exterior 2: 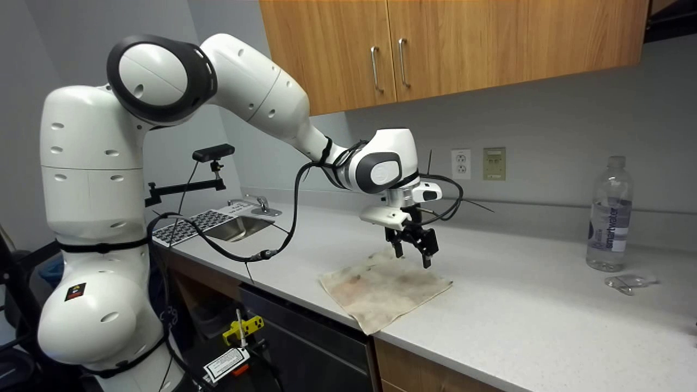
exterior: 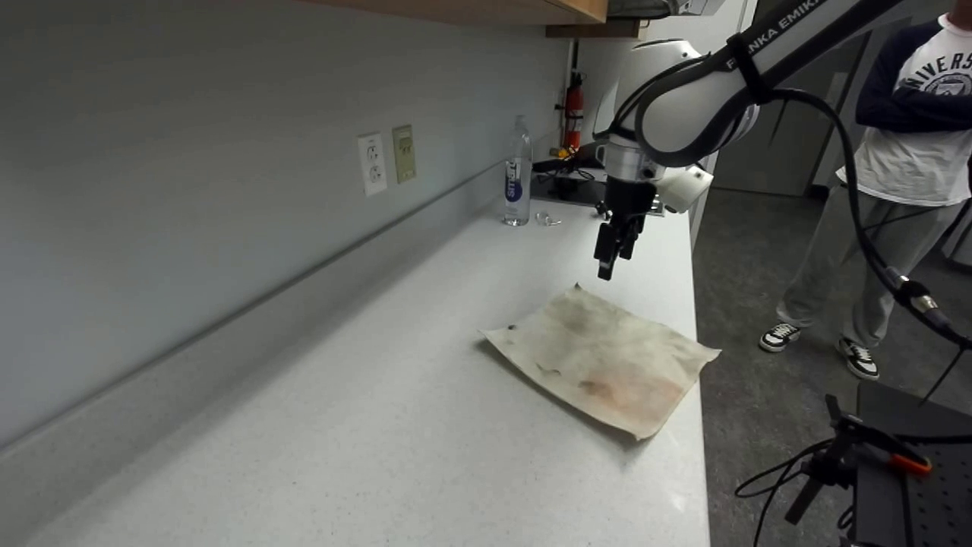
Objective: Fold the towel on the counter
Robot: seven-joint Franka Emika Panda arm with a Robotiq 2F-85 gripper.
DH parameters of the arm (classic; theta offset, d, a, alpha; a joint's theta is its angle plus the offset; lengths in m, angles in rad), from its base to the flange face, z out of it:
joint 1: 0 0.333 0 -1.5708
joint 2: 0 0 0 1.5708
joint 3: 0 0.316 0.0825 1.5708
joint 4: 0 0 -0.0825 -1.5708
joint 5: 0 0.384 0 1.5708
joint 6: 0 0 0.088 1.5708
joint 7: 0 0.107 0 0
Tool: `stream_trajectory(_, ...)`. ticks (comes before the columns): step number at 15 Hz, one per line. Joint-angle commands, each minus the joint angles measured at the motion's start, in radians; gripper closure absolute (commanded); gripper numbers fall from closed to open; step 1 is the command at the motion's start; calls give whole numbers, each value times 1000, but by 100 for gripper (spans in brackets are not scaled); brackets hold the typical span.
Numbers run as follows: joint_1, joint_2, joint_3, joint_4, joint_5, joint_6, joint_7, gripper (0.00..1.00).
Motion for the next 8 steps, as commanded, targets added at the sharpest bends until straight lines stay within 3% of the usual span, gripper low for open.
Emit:
stream_trajectory(1, -4, 0, 5, 3, -2, -2, 1, 0)
stream_trajectory(8, 1, -21, 12, -9, -9, 12, -6, 0)
